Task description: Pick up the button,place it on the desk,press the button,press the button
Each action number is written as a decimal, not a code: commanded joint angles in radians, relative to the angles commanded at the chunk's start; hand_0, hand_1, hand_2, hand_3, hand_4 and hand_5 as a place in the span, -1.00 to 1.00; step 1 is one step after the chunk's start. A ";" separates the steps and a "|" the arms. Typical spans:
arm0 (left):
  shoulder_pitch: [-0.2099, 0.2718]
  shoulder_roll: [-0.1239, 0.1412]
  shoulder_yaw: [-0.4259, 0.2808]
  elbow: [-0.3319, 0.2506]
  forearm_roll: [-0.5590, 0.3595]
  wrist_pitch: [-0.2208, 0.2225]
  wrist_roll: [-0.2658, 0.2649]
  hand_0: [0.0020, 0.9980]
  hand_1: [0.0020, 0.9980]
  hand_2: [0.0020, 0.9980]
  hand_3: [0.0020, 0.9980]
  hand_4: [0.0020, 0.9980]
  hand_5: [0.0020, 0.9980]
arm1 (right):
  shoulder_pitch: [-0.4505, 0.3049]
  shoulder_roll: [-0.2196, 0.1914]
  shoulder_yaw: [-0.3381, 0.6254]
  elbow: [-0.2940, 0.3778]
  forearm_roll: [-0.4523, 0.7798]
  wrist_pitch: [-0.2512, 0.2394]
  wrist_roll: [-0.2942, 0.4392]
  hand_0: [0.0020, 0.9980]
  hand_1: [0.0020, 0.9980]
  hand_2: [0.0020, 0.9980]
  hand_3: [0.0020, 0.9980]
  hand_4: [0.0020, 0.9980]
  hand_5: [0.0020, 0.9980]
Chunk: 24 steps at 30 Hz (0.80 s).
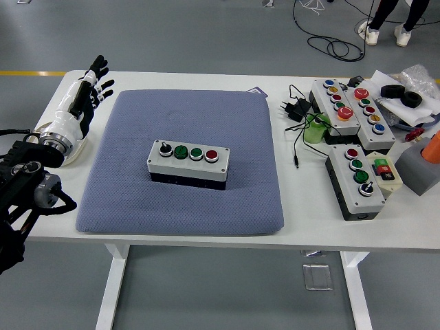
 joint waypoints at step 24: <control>0.062 0.035 -0.062 -0.002 -0.131 -0.079 0.020 0.60 0.67 0.79 0.84 0.55 1.00 | 0.016 0.004 0.009 0.000 -0.022 0.005 0.002 0.32 0.28 0.32 0.15 -0.29 -0.55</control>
